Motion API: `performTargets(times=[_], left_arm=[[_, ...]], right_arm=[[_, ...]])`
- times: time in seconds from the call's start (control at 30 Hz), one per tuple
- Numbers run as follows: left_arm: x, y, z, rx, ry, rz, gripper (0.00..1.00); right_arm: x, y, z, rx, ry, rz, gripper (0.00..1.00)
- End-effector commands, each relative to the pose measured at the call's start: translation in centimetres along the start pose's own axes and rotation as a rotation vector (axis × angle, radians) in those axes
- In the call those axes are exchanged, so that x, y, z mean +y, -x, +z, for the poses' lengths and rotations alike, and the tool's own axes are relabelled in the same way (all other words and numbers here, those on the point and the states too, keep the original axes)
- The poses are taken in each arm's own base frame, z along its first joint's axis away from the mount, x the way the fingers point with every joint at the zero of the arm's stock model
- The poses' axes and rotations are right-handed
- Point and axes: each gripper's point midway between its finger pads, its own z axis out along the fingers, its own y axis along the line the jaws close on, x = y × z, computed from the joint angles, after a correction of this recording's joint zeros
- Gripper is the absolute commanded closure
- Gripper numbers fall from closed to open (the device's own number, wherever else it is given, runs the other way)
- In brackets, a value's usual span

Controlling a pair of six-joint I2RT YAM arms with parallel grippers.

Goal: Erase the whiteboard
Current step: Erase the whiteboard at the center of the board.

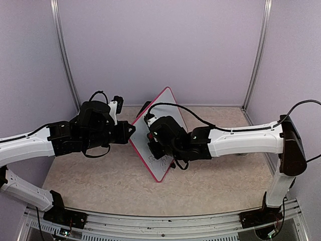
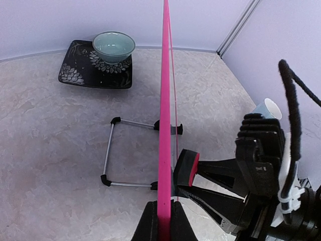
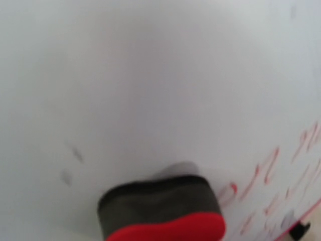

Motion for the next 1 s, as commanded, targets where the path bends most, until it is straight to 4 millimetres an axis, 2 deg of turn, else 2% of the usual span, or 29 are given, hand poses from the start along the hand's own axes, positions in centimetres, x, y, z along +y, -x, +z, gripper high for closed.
performTargets(times=[0.0,0.1,0.2,0.4,0.47,0.53,0.6,0.67,0.87,0.97], left_arm=[[-2.6,-0.9,-0.2,0.038,-0.113,0.03,1.0],[-2.6,-1.0,-0.2,0.04,-0.115,0.029,1.0],[-2.6,-1.0,-0.2,0.042,-0.113,0.028,1.0],[-2.6,-0.6,-0.3,0.034,-0.11,0.027,1.0],[-2.6,-0.6,-0.3,0.036,-0.109,0.029,1.0],[-2.6,-0.6,-0.3,0.035,-0.108,0.03,1.0],[-2.6,-0.6,-0.2,0.036,-0.105,0.032,1.0],[-2.7,-0.5,-0.2,0.034,-0.105,0.034,1.0],[-3.0,-0.4,0.1,0.038,-0.11,0.041,1.0],[-3.0,-0.5,0.2,0.041,-0.111,0.042,1.0]], right_arm=[[0.9,-5.4,2.2,0.139,0.029,-0.02,0.75],[0.8,-3.9,2.2,0.111,0.017,-0.056,0.75],[1.4,-1.0,1.5,0.05,0.051,-0.081,0.75],[3.7,5.1,-1.8,-0.096,0.21,-0.056,0.74],[4.0,6.2,-2.9,-0.127,0.252,-0.032,0.74],[4.1,6.5,-3.5,-0.135,0.278,-0.017,0.74],[4.2,6.1,-3.7,-0.131,0.288,-0.007,0.74],[4.0,4.8,-3.2,-0.109,0.277,0.005,0.74],[2.9,-1.8,-0.3,0.003,0.188,0.009,0.74],[2.0,-4.3,0.9,0.051,0.132,-0.004,0.74]])
